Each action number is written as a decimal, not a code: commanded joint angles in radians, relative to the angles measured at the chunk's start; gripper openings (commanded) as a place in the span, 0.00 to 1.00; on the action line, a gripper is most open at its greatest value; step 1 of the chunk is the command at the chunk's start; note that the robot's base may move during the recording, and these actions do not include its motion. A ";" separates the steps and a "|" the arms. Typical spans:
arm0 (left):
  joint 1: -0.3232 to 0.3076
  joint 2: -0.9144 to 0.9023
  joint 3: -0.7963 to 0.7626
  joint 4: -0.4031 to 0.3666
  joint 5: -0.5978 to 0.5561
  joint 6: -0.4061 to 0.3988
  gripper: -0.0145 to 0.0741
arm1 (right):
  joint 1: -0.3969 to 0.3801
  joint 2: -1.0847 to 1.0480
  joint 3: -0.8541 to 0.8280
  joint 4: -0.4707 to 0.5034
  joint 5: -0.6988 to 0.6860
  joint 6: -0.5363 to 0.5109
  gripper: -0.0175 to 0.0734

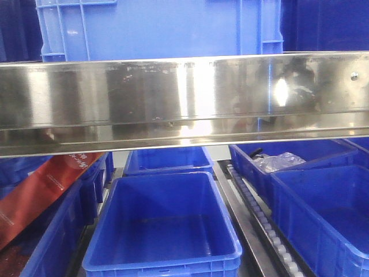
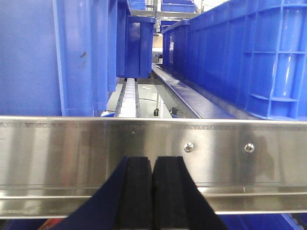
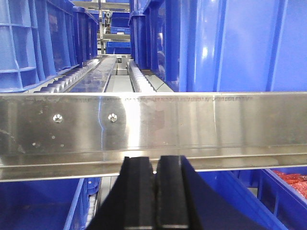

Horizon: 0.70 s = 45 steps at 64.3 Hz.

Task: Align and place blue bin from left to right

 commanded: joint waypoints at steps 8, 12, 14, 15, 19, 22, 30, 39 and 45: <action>0.005 -0.007 -0.001 -0.003 -0.014 0.001 0.04 | -0.005 -0.004 0.000 0.003 -0.011 -0.006 0.12; 0.005 -0.007 -0.001 -0.003 -0.014 0.001 0.04 | -0.005 -0.004 0.000 0.003 -0.011 -0.006 0.12; 0.005 -0.007 -0.001 -0.003 -0.014 0.001 0.04 | -0.005 -0.004 0.000 0.003 -0.011 -0.006 0.12; 0.005 -0.007 -0.001 -0.003 -0.014 0.001 0.04 | -0.005 -0.004 0.000 0.003 -0.011 -0.006 0.12; 0.005 -0.007 -0.001 -0.003 -0.014 0.001 0.04 | -0.005 -0.004 0.000 0.003 -0.011 -0.006 0.12; 0.005 -0.007 -0.001 -0.003 -0.014 0.001 0.04 | -0.005 -0.004 0.000 0.003 -0.011 -0.006 0.12; 0.005 -0.007 -0.001 -0.003 -0.014 0.001 0.04 | -0.005 -0.004 0.000 0.003 -0.011 -0.006 0.12; 0.005 -0.007 -0.001 -0.003 -0.014 0.001 0.04 | -0.005 -0.004 0.000 0.003 -0.011 -0.006 0.12; 0.005 -0.007 -0.001 -0.003 -0.014 0.001 0.04 | -0.005 -0.004 0.000 0.003 -0.011 -0.006 0.12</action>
